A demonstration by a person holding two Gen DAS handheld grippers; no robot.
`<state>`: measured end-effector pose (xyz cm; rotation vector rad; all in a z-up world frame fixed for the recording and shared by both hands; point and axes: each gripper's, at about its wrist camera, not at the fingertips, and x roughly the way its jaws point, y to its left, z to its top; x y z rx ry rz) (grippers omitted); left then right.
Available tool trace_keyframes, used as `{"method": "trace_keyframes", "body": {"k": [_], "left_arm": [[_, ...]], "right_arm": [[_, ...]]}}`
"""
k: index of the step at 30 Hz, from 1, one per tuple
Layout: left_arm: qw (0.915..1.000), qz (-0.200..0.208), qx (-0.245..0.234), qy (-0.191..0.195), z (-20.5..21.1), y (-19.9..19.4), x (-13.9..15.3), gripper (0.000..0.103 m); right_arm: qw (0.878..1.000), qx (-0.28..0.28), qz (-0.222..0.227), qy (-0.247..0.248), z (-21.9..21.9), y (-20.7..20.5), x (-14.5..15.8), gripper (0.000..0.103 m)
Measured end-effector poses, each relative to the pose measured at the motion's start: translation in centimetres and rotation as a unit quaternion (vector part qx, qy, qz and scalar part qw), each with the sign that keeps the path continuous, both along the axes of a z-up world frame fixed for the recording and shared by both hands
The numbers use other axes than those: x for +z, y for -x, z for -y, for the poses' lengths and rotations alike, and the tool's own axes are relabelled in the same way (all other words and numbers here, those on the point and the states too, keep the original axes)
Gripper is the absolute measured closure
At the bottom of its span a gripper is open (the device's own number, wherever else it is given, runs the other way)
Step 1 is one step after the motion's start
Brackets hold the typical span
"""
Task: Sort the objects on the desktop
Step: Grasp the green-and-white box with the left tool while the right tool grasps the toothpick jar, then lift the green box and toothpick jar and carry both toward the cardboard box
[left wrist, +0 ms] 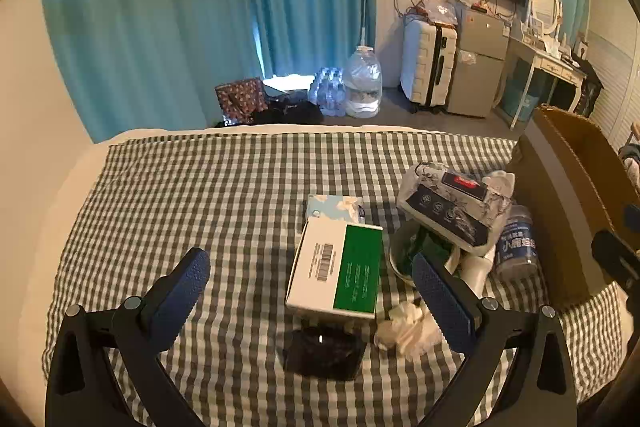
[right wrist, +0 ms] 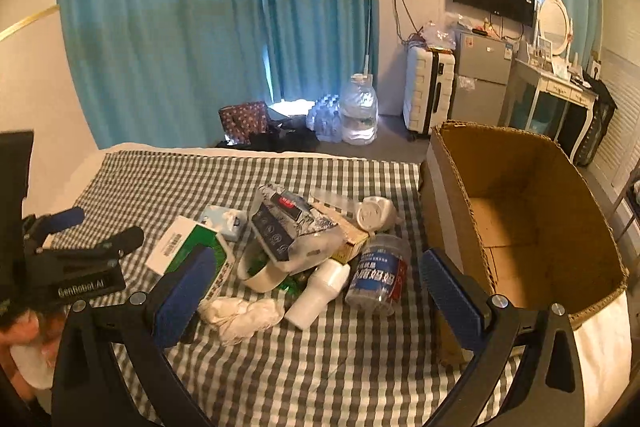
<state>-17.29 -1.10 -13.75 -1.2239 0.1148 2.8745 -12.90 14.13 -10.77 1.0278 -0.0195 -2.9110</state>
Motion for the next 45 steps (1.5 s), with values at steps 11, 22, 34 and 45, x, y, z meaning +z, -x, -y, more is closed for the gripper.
{"method": "trace_keyframes", "body": {"k": [11, 22, 34, 45], "left_arm": [[0.9988, 0.046, -0.006, -0.019, 1.0, 2.8, -5.1, 0.000], [0.9965, 0.068, -0.046, -0.017, -1.0, 4.2, -7.9, 0.000], [0.9923, 0.116, -0.041, 0.000, -2.2, 5.8, -14.3, 0.000], [0.9917, 0.123, -0.030, -0.018, -3.3, 7.0, -19.3, 0.009]], "right_arm": [[0.997, 0.000, 0.067, 0.026, -0.8, 3.2, -5.9, 0.003], [0.994, -0.034, 0.102, -0.004, -2.5, 5.4, -9.5, 0.010], [0.987, -0.081, 0.138, -0.003, -5.0, 7.5, -14.8, 0.032], [0.986, -0.107, 0.128, -0.025, -5.1, 8.8, -17.1, 0.032]]}}
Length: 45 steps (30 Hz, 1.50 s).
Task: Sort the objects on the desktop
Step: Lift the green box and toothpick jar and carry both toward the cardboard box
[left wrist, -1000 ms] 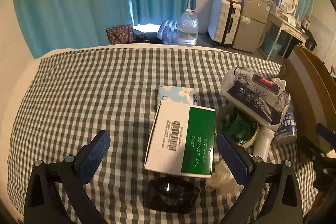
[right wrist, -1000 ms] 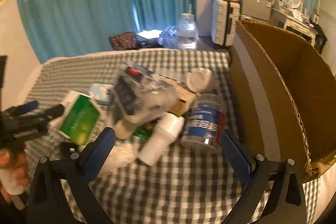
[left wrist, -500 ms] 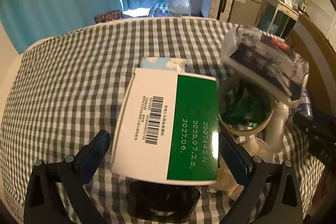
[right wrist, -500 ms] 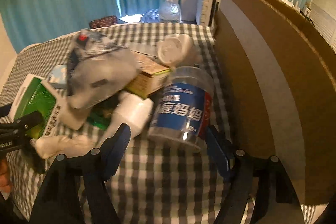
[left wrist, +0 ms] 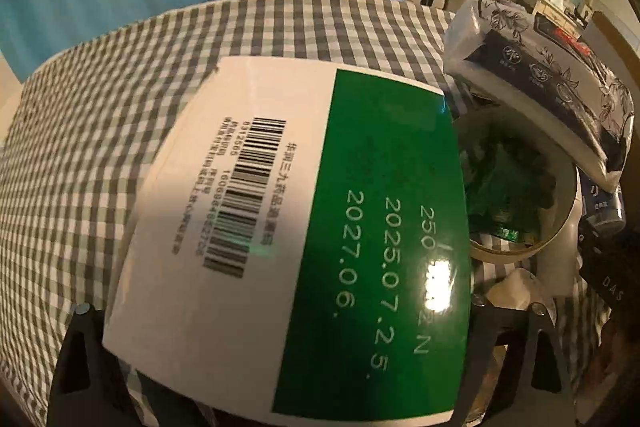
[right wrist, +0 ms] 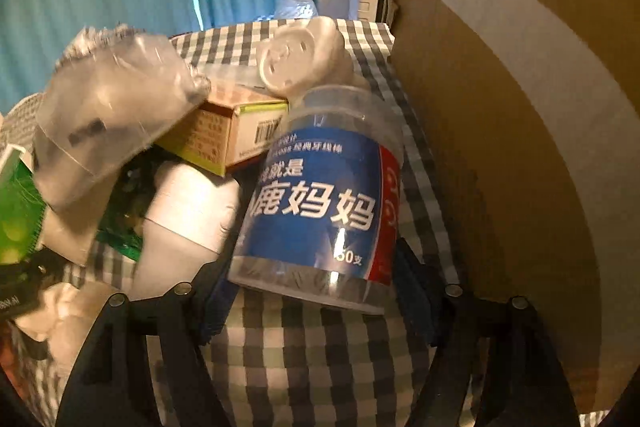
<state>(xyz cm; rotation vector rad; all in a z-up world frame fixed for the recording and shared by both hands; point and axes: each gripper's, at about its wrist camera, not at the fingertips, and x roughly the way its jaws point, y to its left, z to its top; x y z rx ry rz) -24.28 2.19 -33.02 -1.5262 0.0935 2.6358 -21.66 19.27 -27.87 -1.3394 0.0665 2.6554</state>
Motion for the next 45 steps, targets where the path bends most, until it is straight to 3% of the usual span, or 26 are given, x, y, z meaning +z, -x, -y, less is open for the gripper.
{"method": "trace_keyframes", "body": {"k": [3, 6, 10, 32, 37, 45], "left_arm": [[1.0000, -0.004, 0.003, 0.001, -0.1, -0.2, -0.4, 0.019], [1.0000, -0.007, 0.003, -0.004, -0.2, -0.4, -0.6, 0.021], [0.9997, -0.024, 0.004, -0.003, -0.6, -0.9, 0.4, 0.021], [0.9940, -0.107, 0.021, 0.005, 2.9, -4.5, 9.7, 0.022], [0.9924, -0.120, 0.028, -0.010, 3.6, -5.9, 11.4, 0.022], [0.9883, -0.149, 0.033, 0.001, 3.6, -7.8, 15.2, 0.022]], "right_arm": [[1.000, -0.002, -0.004, 0.000, 0.0, 0.0, 0.1, 0.032], [1.000, 0.005, -0.006, -0.005, 0.3, 0.0, 0.2, 0.040], [1.000, 0.009, -0.009, -0.001, 0.5, -0.4, 0.6, 0.040], [0.998, 0.024, -0.062, -0.004, 2.3, -5.5, 7.8, 0.043], [0.998, 0.036, -0.060, -0.001, 3.2, -6.2, 7.5, 0.043], [0.994, 0.050, -0.101, 0.000, 3.0, -6.6, 10.4, 0.043]]}}
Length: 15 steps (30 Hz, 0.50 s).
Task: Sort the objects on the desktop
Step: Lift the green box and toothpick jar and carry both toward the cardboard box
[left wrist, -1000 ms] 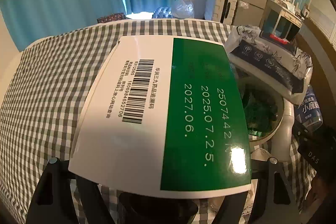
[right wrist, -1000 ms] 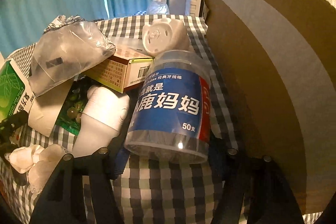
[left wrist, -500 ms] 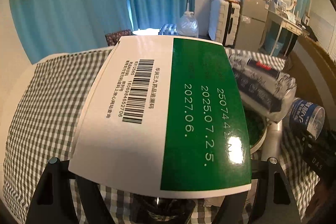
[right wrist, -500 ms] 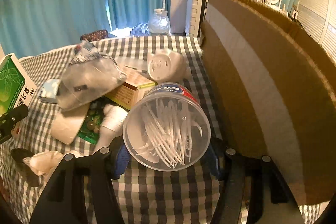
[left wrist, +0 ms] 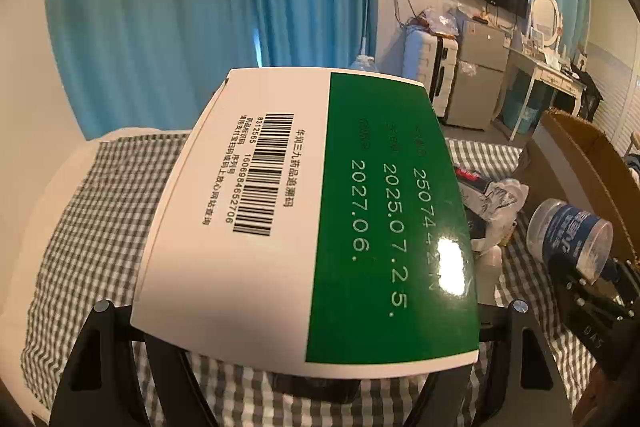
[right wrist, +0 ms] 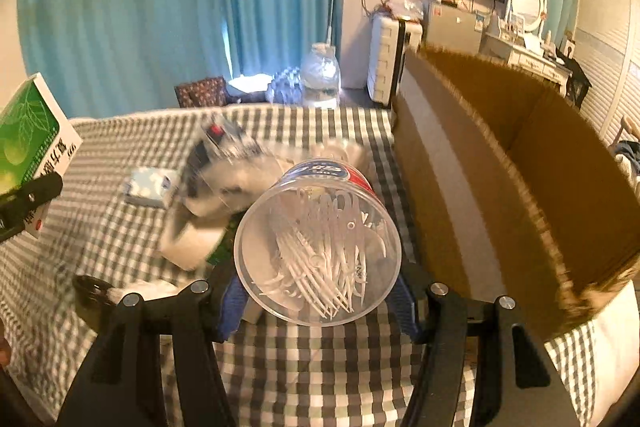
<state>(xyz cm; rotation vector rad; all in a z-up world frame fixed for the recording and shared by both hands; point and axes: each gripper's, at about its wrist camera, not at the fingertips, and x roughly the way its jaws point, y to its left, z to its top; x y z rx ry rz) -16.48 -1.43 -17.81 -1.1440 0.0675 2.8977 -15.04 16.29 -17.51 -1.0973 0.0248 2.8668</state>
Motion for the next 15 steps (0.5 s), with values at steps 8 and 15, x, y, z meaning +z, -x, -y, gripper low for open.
{"method": "trace_keyframes", "body": {"k": [8, 15], "left_arm": [[0.9996, -0.027, 0.007, -0.004, 0.3, -3.1, 3.9, 0.022], [0.9977, -0.067, 0.006, -0.004, 0.4, -6.0, 7.9, 0.022]], "right_arm": [[0.999, 0.017, -0.045, 0.002, 1.8, -3.0, 4.6, 0.043], [0.995, 0.029, -0.092, -0.009, 3.5, -5.5, 9.1, 0.043]]}}
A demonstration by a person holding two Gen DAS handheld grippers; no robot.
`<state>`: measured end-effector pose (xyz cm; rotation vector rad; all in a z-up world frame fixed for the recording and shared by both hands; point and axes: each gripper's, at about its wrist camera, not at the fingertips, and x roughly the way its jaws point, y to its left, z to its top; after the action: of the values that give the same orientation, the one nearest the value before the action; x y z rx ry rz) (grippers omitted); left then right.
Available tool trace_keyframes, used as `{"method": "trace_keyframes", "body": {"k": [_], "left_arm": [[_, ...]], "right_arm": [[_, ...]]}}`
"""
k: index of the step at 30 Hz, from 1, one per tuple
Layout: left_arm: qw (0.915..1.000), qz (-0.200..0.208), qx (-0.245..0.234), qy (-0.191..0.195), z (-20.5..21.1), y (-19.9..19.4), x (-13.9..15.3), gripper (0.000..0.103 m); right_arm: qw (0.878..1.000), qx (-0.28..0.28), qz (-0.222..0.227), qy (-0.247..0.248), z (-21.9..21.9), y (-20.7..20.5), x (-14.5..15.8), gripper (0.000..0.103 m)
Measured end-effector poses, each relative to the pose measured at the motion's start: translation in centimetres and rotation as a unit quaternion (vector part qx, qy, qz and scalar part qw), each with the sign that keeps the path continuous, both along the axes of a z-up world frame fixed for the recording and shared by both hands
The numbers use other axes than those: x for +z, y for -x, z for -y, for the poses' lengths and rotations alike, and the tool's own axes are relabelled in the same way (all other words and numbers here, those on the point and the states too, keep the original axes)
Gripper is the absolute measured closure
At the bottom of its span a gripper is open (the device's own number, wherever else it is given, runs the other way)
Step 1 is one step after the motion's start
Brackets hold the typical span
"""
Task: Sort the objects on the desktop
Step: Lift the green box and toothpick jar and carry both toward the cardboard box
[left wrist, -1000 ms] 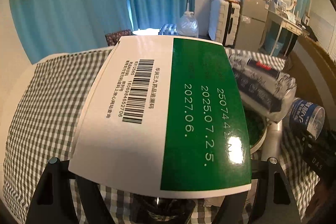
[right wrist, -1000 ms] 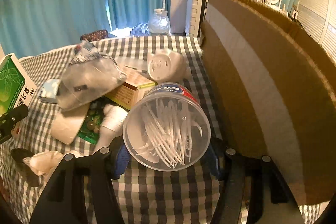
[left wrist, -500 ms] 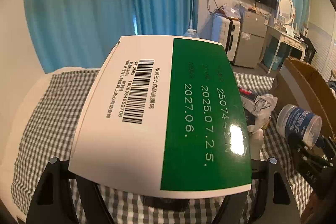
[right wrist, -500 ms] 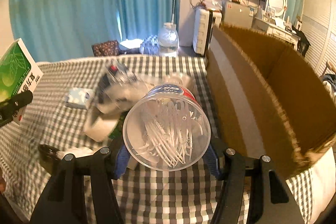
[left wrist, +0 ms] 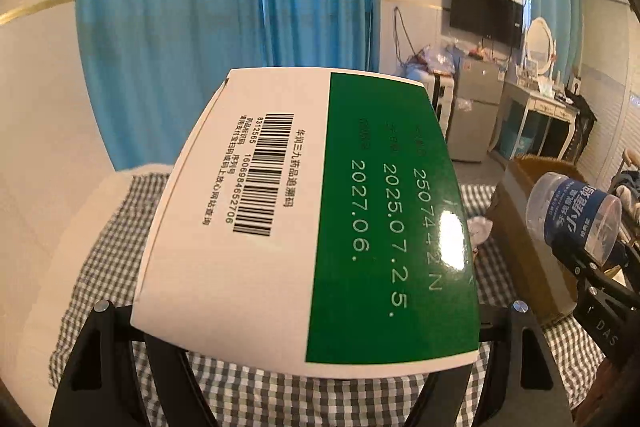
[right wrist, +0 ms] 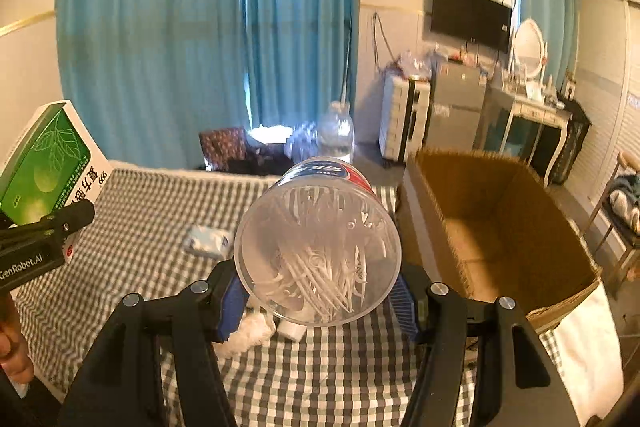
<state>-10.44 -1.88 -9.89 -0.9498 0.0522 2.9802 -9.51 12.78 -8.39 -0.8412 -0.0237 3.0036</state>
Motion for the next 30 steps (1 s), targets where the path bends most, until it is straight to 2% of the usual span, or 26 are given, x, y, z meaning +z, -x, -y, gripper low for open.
{"method": "trace_keyframes", "body": {"k": [8, 16, 22, 30], "left_arm": [[0.9993, -0.035, 0.005, -0.012, 0.7, -1.8, 3.9, 0.022], [0.9986, -0.050, 0.008, -0.016, 0.7, -2.8, 5.9, 0.022], [0.9979, -0.060, -0.012, -0.021, -1.9, -2.2, 7.1, 0.022], [0.9964, -0.058, -0.055, -0.028, -7.7, -0.9, 7.5, 0.022]], "right_arm": [[0.999, 0.024, -0.029, -0.006, 1.2, -1.6, 4.3, 0.043], [0.998, 0.039, -0.047, 0.001, 1.3, -3.1, 6.8, 0.043], [0.998, 0.034, -0.056, -0.003, -0.4, -3.9, 8.1, 0.043], [0.998, -0.001, -0.059, -0.009, -5.5, -4.8, 9.4, 0.043]]}}
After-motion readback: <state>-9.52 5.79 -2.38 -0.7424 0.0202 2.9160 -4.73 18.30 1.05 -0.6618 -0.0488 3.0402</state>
